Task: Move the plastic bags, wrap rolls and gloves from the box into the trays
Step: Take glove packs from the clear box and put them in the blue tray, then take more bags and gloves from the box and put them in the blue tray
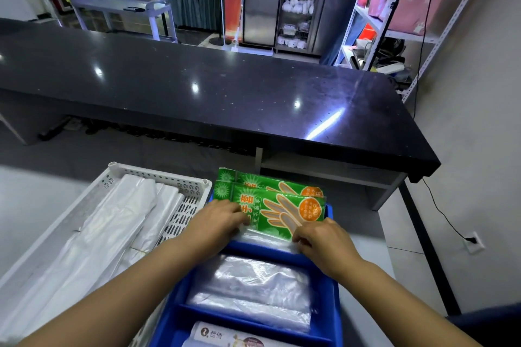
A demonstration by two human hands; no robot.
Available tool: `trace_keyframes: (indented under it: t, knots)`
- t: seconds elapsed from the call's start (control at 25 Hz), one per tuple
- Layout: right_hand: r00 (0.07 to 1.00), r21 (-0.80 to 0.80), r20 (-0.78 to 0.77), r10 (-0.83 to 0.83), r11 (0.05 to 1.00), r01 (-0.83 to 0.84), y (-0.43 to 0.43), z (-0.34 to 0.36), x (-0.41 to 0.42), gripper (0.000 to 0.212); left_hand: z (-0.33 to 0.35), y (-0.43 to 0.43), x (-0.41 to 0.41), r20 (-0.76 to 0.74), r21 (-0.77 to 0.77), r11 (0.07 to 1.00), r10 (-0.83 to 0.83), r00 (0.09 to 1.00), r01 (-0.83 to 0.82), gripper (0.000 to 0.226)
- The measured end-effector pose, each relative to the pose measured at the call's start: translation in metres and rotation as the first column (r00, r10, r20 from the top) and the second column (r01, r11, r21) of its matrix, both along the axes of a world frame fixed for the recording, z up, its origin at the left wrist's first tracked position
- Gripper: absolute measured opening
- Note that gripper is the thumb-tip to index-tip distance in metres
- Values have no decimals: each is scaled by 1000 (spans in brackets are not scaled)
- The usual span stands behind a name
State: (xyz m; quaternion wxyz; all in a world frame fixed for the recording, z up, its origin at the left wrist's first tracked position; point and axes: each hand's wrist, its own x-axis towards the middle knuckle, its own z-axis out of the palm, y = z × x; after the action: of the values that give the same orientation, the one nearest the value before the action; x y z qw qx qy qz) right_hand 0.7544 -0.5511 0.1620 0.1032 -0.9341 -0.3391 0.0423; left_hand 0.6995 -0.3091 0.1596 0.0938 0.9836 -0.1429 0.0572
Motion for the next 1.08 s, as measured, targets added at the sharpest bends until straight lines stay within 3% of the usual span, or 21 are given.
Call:
trace_keyframes:
  t: [0.12, 0.32, 0.52, 0.68, 0.88, 1.08]
  knots:
    - [998, 55, 65, -1, 998, -2, -3, 5, 2, 20, 6, 12, -10, 86, 30, 999, 30, 996, -33, 37]
    - [991, -42, 81, 107, 994, -104, 3, 8, -1, 16, 3, 13, -23, 55, 169, 985, 8, 998, -17, 13]
    - [959, 23, 270, 83, 995, -93, 22, 28, 5, 23, 17, 35, -48, 103, -2, 971, 236, 966, -237, 31]
    - [955, 84, 258, 145, 982, -172, 68, 54, -13, 22, 41, 69, -102, 135, -127, 915, 398, 907, -382, 23]
    - [911, -1, 258, 320, 943, -331, 140, 75, -69, 25, 55, 110, -206, 184, -151, 850, 525, 831, -504, 18]
    - [862, -32, 236, 448, 890, -454, 246, 82, -147, 23, 42, 182, -334, 121, -224, 686, 724, 679, -692, 18]
